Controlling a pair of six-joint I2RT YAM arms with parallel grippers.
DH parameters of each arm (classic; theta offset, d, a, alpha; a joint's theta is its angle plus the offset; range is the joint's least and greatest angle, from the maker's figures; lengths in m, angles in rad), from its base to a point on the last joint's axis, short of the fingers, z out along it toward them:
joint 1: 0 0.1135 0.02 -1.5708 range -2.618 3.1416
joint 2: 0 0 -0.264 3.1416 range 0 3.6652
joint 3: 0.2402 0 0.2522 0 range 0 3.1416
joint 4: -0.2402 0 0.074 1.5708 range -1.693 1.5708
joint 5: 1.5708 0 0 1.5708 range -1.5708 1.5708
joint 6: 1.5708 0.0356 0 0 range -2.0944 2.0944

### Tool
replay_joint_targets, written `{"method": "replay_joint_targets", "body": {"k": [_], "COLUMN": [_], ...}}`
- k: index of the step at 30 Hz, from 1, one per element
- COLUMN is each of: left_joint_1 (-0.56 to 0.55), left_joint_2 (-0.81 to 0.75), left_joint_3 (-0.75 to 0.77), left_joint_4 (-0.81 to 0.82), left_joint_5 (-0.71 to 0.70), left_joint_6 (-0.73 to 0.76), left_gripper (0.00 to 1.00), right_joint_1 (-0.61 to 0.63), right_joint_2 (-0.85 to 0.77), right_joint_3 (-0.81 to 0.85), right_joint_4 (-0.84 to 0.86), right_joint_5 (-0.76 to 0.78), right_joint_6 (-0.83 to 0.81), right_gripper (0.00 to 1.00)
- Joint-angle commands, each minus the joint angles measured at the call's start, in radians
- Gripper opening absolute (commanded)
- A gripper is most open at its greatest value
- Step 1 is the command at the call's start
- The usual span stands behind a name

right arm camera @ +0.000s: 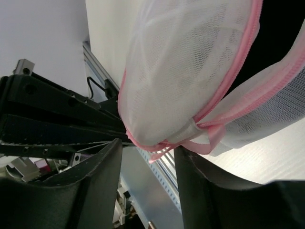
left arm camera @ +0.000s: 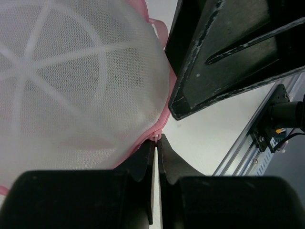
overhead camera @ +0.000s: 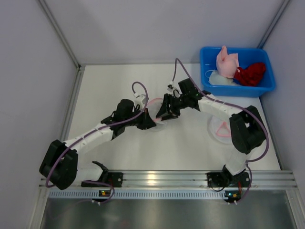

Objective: Place the bra in the laundry bag and zip it closed
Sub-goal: Zip the zipper on the laundry bag.

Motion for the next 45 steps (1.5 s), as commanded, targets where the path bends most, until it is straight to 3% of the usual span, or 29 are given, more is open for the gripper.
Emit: {"method": "replay_joint_targets", "body": {"k": [1, 3, 4, 6, 16, 27, 32, 37, 38, 39, 40, 42, 45], "left_joint_1": [-0.006, -0.006, -0.006, -0.006, 0.014, 0.069, 0.068, 0.066, 0.066, 0.066, 0.068, 0.068, 0.065], "left_joint_2": [-0.025, -0.034, -0.036, -0.045, -0.158, -0.183, -0.168, -0.112, -0.093, -0.083, -0.074, -0.043, -0.01], "left_joint_3": [0.038, 0.03, 0.024, 0.01, -0.056, -0.076, -0.055, -0.036, -0.033, -0.031, -0.028, -0.016, -0.002], "left_joint_4": [0.042, 0.042, 0.042, 0.032, -0.158, -0.218, -0.206, -0.133, -0.117, -0.102, -0.068, -0.042, 0.019], "left_joint_5": [0.01, 0.01, 0.013, 0.011, -0.015, 0.01, 0.048, 0.057, 0.06, 0.06, 0.057, 0.05, 0.039], "left_joint_6": [0.006, 0.007, 0.009, 0.016, 0.09, 0.18, 0.203, 0.155, 0.141, 0.124, 0.086, 0.052, -0.025], "left_gripper": [0.0, 0.0, 0.0, 0.0, 0.0, 0.0, 0.0, 0.0, 0.0, 0.0, 0.0, 0.0, 0.0], "right_joint_1": [0.018, 0.015, 0.015, 0.012, -0.043, -0.089, -0.089, -0.091, -0.095, -0.1, -0.109, -0.121, -0.16], "right_joint_2": [0.036, 0.054, 0.06, 0.076, 0.091, 0.174, 0.22, 0.252, 0.249, 0.245, 0.237, 0.199, 0.128], "right_joint_3": [0.047, 0.062, 0.068, 0.093, 0.142, 0.298, 0.376, 0.444, 0.45, 0.45, 0.444, 0.426, 0.378], "right_joint_4": [0.045, 0.036, 0.03, 0.013, -0.03, -0.142, -0.124, -0.122, -0.124, -0.127, -0.128, -0.139, -0.159], "right_joint_5": [0.021, 0.024, 0.021, 0.018, 0.012, 0.019, 0.059, 0.062, 0.062, 0.061, 0.061, 0.058, 0.053], "right_joint_6": [0.002, -0.002, -0.011, -0.027, -0.122, -0.324, -0.314, -0.304, -0.301, -0.297, -0.295, -0.292, -0.28], "right_gripper": [0.38, 0.28, 0.15, 0.0, 0.0, 0.0, 0.0, 0.26, 0.35, 0.55, 0.63, 0.73, 0.74]}}
